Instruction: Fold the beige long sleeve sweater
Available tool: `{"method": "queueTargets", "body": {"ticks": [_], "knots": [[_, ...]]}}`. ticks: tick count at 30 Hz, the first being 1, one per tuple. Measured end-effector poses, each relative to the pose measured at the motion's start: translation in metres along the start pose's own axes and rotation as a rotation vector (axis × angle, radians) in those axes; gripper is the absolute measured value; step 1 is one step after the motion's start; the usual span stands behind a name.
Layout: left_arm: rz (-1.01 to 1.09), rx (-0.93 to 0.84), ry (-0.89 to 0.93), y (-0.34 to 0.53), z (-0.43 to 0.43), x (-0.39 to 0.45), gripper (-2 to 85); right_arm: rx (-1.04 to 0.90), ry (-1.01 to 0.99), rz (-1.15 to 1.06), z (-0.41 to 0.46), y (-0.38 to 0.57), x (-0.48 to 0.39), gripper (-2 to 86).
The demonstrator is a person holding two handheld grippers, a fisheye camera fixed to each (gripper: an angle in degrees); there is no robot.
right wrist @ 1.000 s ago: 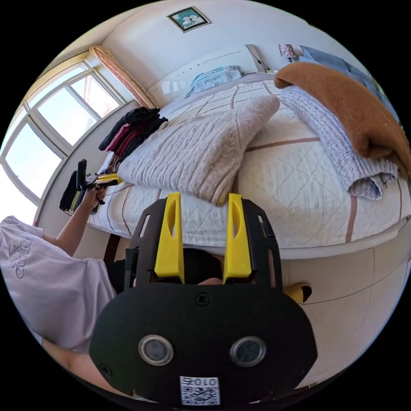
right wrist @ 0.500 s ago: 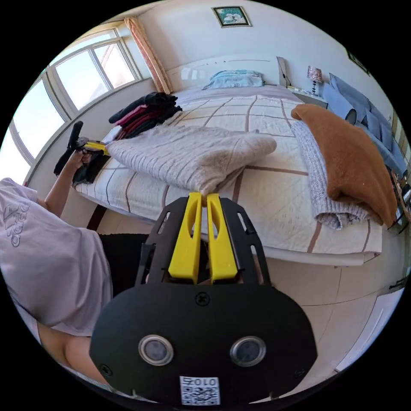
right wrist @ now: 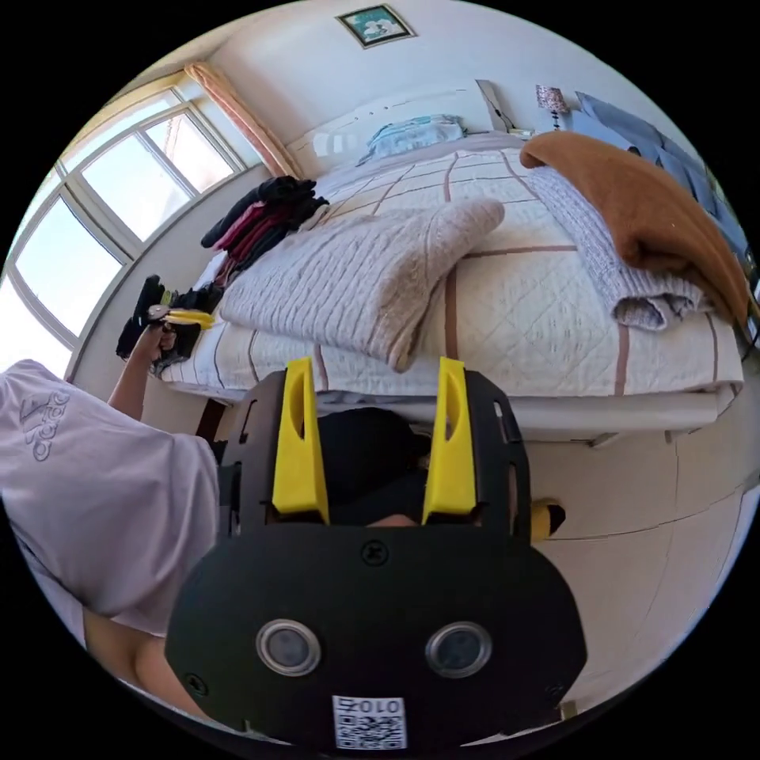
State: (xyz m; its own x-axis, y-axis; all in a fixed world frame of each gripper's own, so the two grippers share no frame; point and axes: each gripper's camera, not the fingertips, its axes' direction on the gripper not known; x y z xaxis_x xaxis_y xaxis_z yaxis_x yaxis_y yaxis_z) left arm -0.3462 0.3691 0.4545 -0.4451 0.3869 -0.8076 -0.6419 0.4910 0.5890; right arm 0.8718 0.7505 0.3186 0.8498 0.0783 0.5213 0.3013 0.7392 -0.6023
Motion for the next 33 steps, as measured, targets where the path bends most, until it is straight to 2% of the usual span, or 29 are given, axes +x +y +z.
{"method": "queueTargets", "body": {"ticks": [2,7,9,11,14,16,18,19,24,27,28,30,32,33], "knots": [[-0.047,0.014,-0.054,0.012,-0.014,0.005,8.1,0.080,-0.096,0.124,-0.002,0.007,0.012,18.1],[0.014,0.439,0.009,0.007,-0.064,0.042,7.5,0.132,-0.265,0.382,0.029,0.013,0.043,17.3],[0.085,0.517,0.039,-0.010,-0.061,0.059,7.2,0.161,-0.327,0.446,0.041,0.015,0.046,16.8],[0.157,0.522,0.040,-0.030,-0.049,0.079,6.7,0.185,-0.383,0.519,0.059,0.019,0.046,15.9],[0.227,0.511,-0.064,-0.055,-0.013,0.108,6.1,0.282,-0.473,0.598,0.074,0.025,0.044,14.9],[0.226,0.367,-0.098,-0.074,0.033,0.114,5.7,0.325,-0.512,0.639,0.083,0.026,0.042,13.9],[0.198,0.293,-0.050,-0.078,0.056,0.111,5.5,0.330,-0.508,0.675,0.094,0.024,0.038,12.2],[0.166,0.354,-0.034,-0.070,0.054,0.108,5.3,0.337,-0.517,0.686,0.100,0.022,0.033,10.6],[0.127,0.416,0.003,-0.038,0.027,0.095,4.9,0.421,-0.512,0.688,0.113,0.016,0.001,6.4],[0.092,0.459,-0.021,-0.008,0.005,0.083,4.6,0.398,-0.283,0.658,0.106,-0.008,-0.046,5.9],[0.079,0.475,-0.033,0.006,-0.004,0.078,4.4,0.365,-0.148,0.602,0.101,-0.027,-0.073,5.8],[0.048,0.501,-0.053,0.029,-0.017,0.069,4.2,0.296,0.082,0.469,0.094,-0.066,-0.125,5.7],[0.018,0.526,-0.071,0.051,-0.029,0.060,3.9,0.211,0.339,0.224,0.098,-0.129,-0.212,5.6],[-0.009,0.541,-0.077,0.065,-0.035,0.053,3.8,0.184,0.388,0.160,0.103,-0.145,-0.235,5.6]]}}
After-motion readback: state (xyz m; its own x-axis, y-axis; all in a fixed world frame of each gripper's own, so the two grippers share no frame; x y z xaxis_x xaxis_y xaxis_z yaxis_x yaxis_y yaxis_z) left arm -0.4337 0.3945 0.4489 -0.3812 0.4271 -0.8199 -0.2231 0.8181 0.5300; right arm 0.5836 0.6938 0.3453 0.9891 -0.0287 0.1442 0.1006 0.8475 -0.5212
